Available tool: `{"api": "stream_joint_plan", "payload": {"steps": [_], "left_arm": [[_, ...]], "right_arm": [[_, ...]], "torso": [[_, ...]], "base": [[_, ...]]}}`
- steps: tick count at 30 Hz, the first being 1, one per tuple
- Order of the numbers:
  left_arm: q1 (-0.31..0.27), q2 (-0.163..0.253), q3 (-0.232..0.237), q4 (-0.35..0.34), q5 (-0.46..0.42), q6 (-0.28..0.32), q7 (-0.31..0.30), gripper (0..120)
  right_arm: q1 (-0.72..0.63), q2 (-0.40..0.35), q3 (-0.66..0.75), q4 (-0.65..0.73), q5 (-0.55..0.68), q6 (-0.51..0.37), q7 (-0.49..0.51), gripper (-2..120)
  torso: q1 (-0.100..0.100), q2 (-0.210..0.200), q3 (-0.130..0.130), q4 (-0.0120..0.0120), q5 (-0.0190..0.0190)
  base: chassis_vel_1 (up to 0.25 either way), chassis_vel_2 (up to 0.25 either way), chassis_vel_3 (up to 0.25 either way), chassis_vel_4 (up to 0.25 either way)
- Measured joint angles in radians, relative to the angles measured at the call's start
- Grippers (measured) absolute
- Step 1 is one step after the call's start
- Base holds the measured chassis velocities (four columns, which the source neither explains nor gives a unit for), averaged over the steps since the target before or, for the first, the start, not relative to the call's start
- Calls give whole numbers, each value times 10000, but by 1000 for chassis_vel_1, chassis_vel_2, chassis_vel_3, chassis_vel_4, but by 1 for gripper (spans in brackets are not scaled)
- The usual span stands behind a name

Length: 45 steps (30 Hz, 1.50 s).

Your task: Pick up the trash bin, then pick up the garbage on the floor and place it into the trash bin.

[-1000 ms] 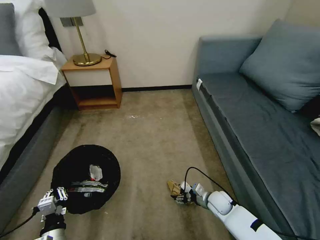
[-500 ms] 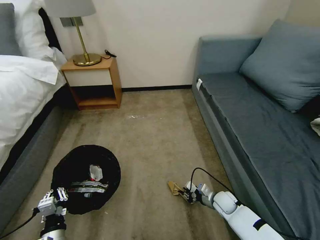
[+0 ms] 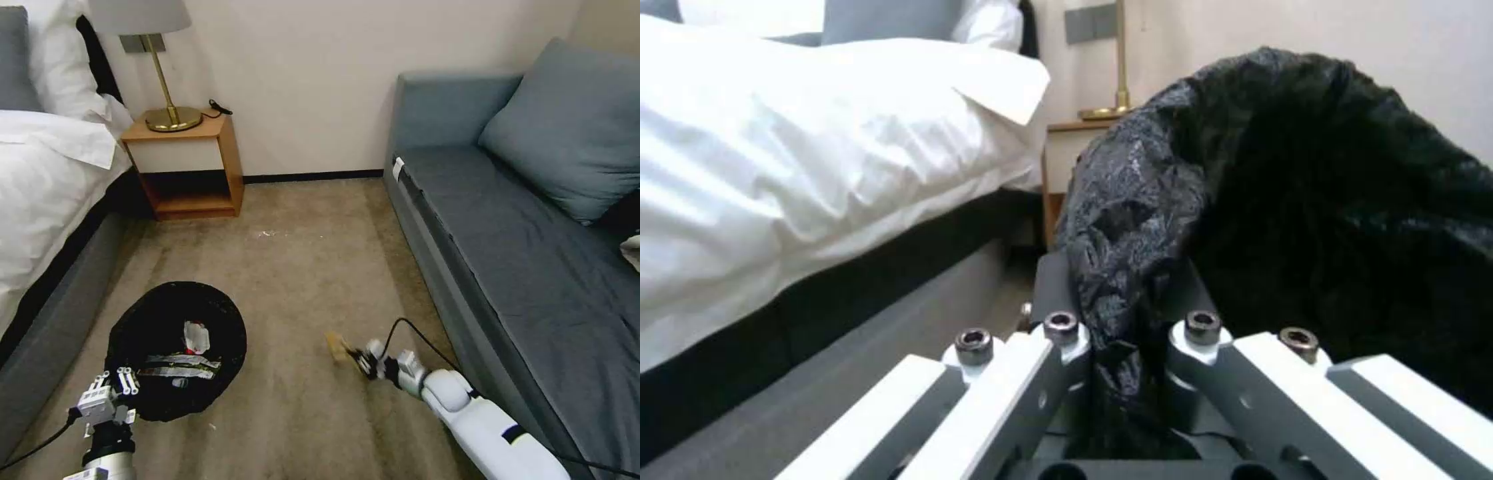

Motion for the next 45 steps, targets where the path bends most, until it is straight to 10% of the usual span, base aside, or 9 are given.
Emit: {"api": "stream_joint_plan", "payload": {"steps": [13,36,45], "left_arm": [[-221,-127,212,191,-100,216,-29,5],[-212,-162,453,5,-702,433,320,5],[-284,-135,409,195,-760,418,328,5]], "right_arm": [[1381,1532,-3470,3435,4083,7,3415,0],[1112,2134,-4781,2230,2109,424,3785,0],[810,2014,-4722,2328,1650,481,3840,33]], "torso": [[-1,0,-1,3,-3],[-1,0,-1,0,0],[-1,0,-1,0,0]], "base": [[0,0,0,0],[0,0,0,0],[0,0,0,0]]}}
